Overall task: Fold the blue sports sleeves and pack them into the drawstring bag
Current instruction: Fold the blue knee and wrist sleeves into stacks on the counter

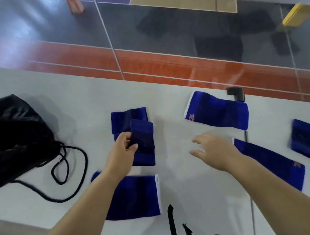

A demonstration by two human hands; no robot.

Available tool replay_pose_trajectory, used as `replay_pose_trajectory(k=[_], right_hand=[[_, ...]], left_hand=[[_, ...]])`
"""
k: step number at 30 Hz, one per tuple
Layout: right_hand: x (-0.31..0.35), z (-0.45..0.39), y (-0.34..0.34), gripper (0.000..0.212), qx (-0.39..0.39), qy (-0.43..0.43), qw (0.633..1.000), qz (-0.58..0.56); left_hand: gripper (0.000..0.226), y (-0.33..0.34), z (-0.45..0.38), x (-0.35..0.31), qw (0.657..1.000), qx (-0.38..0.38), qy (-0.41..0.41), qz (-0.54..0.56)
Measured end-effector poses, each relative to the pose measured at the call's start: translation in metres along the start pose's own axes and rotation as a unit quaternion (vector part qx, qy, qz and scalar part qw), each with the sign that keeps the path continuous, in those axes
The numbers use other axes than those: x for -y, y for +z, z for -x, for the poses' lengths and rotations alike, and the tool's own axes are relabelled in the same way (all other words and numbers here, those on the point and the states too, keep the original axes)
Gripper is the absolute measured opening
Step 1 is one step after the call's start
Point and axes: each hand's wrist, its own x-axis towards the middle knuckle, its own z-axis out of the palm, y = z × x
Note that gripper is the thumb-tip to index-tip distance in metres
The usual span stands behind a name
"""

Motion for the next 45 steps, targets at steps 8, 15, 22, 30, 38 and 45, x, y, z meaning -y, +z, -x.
replay_pose_trajectory(k=[8,15,22,30,38,45], right_hand=[[0.088,-0.073,0.008,0.046,0.005,-0.029,0.999,0.017],[0.131,-0.133,0.006,0.042,-0.050,-0.053,0.997,0.032],[0.133,-0.155,0.013,0.051,-0.059,-0.047,0.992,0.105],[0.097,-0.127,0.015,0.031,-0.124,0.115,0.977,-0.127],[0.069,-0.064,0.032,0.030,-0.140,0.181,0.934,-0.275],[0.037,-0.015,0.059,0.024,-0.133,0.236,0.908,-0.320]], left_hand=[[0.027,-0.078,-0.042,0.026,0.998,-0.019,-0.049,0.021],[0.032,-0.099,-0.062,0.044,0.995,0.027,-0.089,0.036],[0.030,-0.101,-0.068,0.046,0.995,0.040,-0.084,0.026],[0.025,-0.091,-0.072,0.037,0.997,0.040,-0.062,0.021],[0.024,-0.066,-0.065,0.020,0.998,0.063,-0.018,0.001],[0.022,-0.039,-0.048,0.015,0.992,0.121,-0.002,-0.018]])
